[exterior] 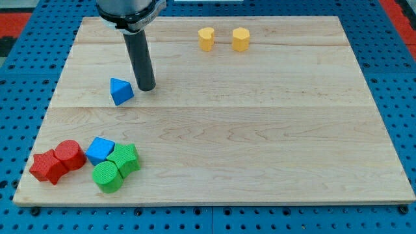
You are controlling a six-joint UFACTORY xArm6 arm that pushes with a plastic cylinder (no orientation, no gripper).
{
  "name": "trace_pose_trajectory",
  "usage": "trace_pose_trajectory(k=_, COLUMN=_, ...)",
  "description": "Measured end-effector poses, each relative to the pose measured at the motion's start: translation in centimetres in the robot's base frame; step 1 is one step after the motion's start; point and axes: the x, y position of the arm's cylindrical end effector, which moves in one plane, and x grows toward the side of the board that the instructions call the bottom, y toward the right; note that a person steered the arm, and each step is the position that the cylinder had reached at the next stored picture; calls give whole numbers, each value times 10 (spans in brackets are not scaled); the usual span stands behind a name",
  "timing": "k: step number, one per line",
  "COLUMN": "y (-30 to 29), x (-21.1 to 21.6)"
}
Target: Slide the blue triangle to the red circle
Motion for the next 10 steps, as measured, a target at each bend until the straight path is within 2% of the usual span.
trace_pose_trajectory(k=5, y=-39, x=-8)
trace_pose_trajectory(k=8, y=-67, x=24)
trace_pose_trajectory(k=10, y=-67, x=27)
